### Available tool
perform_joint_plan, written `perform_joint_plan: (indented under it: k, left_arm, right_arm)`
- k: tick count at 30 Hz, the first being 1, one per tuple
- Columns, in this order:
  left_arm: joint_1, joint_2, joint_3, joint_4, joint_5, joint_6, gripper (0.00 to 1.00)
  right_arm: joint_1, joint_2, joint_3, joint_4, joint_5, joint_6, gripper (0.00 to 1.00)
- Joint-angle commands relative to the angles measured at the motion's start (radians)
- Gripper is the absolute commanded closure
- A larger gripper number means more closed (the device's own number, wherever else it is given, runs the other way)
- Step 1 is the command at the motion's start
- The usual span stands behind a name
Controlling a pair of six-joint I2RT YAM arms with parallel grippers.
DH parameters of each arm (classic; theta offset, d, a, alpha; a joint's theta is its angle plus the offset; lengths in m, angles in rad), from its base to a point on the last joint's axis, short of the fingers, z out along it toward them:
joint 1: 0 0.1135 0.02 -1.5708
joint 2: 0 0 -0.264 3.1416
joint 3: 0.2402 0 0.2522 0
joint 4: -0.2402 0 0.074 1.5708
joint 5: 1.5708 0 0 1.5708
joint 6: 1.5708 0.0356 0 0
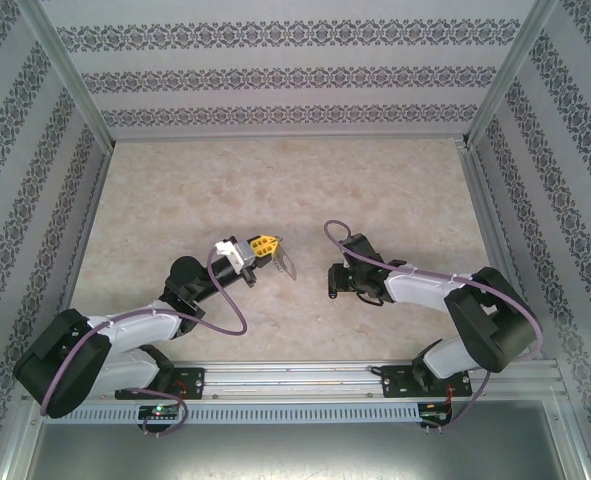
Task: Put the keys on the keyring
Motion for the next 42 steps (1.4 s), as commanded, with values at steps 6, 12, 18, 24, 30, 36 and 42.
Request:
perform_joint_plan:
  k: [6, 12, 18, 24, 30, 36, 42]
  left_arm:
    - [-0.014, 0.005, 0.037, 0.07, 0.016, -0.019, 1.0]
    - [-0.014, 0.004, 0.038, 0.068, 0.018, -0.019, 1.0]
    - [-0.014, 0.007, 0.039, 0.064, 0.02, -0.015, 1.0]
    - [-0.014, -0.003, 0.046, 0.024, 0.03, -0.006, 1.0]
    - [-0.016, -0.012, 0.053, -0.002, 0.034, -0.006, 1.0]
    - [-0.022, -0.007, 0.067, -0.043, 0.035, 0.003, 1.0]
    - [-0.028, 0.014, 0.088, -0.078, 0.048, 0.009, 1.0]
  right_arm:
    - [0.014, -0.009, 0.005, 0.007, -0.008, 0.001, 0.8]
    - [0.014, 0.001, 0.016, 0.007, -0.013, -0.006, 0.86]
    - [0.014, -0.029, 0.02, -0.01, -0.011, -0.02, 1.0]
    - [0.012, -0.161, 0.029, -0.05, -0.009, -0.079, 1.0]
    - [-0.016, -0.319, 0.031, -0.046, -0.074, -0.128, 1.0]
    - [-0.083, -0.443, -0.016, 0.065, -0.23, -0.113, 1.0]
    - [-0.098, -0.548, -0.061, 0.155, -0.349, -0.137, 1.0]
